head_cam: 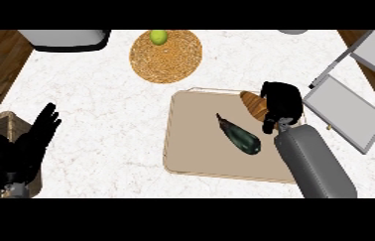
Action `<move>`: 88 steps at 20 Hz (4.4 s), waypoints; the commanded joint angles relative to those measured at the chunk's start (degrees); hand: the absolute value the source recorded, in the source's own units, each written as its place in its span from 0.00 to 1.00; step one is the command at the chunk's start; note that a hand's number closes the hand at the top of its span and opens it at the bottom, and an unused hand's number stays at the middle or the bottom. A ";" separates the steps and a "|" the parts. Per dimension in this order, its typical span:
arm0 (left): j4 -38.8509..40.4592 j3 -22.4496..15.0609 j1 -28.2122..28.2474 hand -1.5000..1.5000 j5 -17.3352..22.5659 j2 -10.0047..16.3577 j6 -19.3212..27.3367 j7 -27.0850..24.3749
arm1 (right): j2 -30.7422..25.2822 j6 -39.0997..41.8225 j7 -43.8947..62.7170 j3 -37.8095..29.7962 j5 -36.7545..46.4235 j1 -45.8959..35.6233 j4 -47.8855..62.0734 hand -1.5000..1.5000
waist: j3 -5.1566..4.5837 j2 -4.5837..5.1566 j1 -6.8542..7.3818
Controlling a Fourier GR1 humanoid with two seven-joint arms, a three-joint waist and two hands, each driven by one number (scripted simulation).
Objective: Pick the croissant from the tray and place it in the tiered shelf
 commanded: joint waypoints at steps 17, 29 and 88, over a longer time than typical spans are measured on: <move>0.69 2.08 -0.89 0.50 0.69 0.53 -1.52 1.53 | 2.01 7.39 24.81 -15.43 -11.99 9.10 -53.26 1.00 | 0.02 -0.14 -0.19; 1.64 2.02 -2.99 0.50 -0.76 -0.04 -2.29 1.05 | -7.94 21.92 36.92 -26.60 -17.06 -7.79 -65.92 1.00 | -0.02 0.16 0.76; 0.74 4.44 0.00 0.50 -3.62 -2.52 -4.65 -0.52 | -32.01 -3.77 4.92 -50.22 -22.79 -13.80 -6.44 0.00 | 0.04 0.23 1.07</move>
